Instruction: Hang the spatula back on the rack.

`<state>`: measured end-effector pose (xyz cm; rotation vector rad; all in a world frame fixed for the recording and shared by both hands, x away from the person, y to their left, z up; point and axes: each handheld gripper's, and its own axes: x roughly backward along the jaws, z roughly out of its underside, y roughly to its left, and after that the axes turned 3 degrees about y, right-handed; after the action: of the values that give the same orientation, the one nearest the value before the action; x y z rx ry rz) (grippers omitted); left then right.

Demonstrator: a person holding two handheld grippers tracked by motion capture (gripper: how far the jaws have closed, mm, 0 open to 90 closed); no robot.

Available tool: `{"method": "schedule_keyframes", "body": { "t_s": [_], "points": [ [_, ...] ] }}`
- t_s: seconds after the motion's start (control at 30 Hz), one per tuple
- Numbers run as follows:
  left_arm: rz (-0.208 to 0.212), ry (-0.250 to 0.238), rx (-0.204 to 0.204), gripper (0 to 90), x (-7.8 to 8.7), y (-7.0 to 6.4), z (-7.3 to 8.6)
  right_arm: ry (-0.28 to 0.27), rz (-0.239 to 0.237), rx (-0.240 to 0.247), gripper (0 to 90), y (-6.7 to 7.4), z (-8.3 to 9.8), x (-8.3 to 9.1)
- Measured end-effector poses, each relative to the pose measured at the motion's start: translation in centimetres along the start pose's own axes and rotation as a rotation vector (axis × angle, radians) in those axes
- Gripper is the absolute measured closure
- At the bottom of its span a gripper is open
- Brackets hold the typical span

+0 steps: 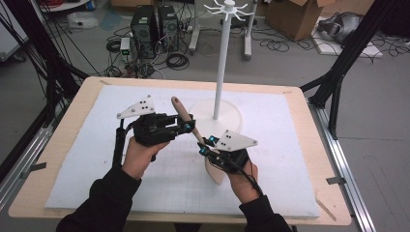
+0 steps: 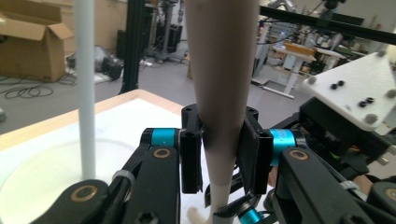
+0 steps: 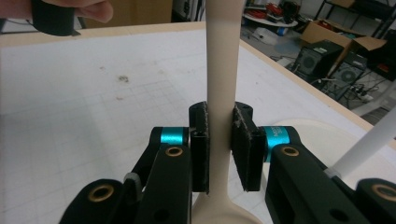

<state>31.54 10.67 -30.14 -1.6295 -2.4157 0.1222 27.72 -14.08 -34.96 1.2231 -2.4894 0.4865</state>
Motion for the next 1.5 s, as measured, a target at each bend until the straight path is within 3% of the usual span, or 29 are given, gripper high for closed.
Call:
{"method": "schedule_keyframes", "body": {
  "t_s": [0.2, 0.33, 0.4, 0.43, 0.47, 0.6, 0.73, 0.93, 1.1, 1.17, 1.23, 1.3, 1.37, 1.43, 1.5],
  "points": [
    [0.042, -0.009, -0.032, 73.2, 0.0, -0.2, -0.8, -0.026, -0.028, -0.009, 78.2, -0.1, -0.4, 0.3],
    [0.079, -0.007, -0.049, 73.5, 0.2, -0.3, -1.2, -0.054, -0.074, -0.005, 74.2, -0.3, -0.6, 0.5],
    [0.095, 0.004, -0.064, 73.6, 0.1, -0.5, -1.3, -0.072, -0.115, -0.016, 64.3, -0.4, -0.6, 0.5],
    [0.110, 0.015, -0.073, 73.6, 0.1, -0.7, -1.4, -0.081, -0.121, -0.012, 61.9, -0.5, -0.6, 0.5],
    [0.116, 0.022, -0.081, 73.7, 0.1, -0.8, -1.4, -0.105, -0.168, -0.015, 59.5, -0.8, -0.6, 0.5],
    [0.150, 0.045, -0.107, 73.7, 0.1, -1.0, -1.4, -0.144, -0.244, -0.005, 50.1, -1.3, -0.4, 0.8],
    [0.190, 0.057, -0.127, 73.7, 0.4, -1.1, -1.5, -0.202, -0.346, -0.014, 47.7, -2.1, -0.2, 1.1],
    [0.259, 0.059, -0.144, 73.7, 0.6, -1.2, -1.4, -0.208, -0.455, -0.019, 53.1, -2.8, 0.1, 0.5],
    [0.300, 0.059, -0.169, 73.6, 0.5, -1.5, -1.2, -0.201, -0.559, -0.007, 63.1, -2.5, 0.0, -0.5],
    [0.308, 0.053, -0.171, 73.7, 0.5, -1.5, -1.1, -0.196, -0.578, 0.013, 70.9, -2.3, 0.0, -0.8],
    [0.297, 0.045, -0.169, 73.6, 0.7, -1.4, -1.1, -0.206, -0.593, 0.014, 77.7, -2.2, -0.1, -1.0],
    [0.278, 0.037, -0.163, 73.6, 0.8, -1.2, -1.1, -0.213, -0.568, -0.004, 78.3, -2.0, -0.1, -1.0],
    [0.250, 0.023, -0.156, 73.6, 0.9, -1.2, -1.1, -0.215, -0.513, -0.026, 78.6, -1.6, -0.1, -0.9],
    [0.188, 0.019, -0.164, 73.4, 0.9, -1.4, -1.0, -0.206, -0.447, -0.060, 78.7, -1.2, -0.3, -0.9],
    [0.103, 0.023, -0.178, 72.9, 0.6, -1.7, -1.0, -0.195, -0.425, -0.073, 78.7, -1.1, -0.3, -0.9]
  ]
}}
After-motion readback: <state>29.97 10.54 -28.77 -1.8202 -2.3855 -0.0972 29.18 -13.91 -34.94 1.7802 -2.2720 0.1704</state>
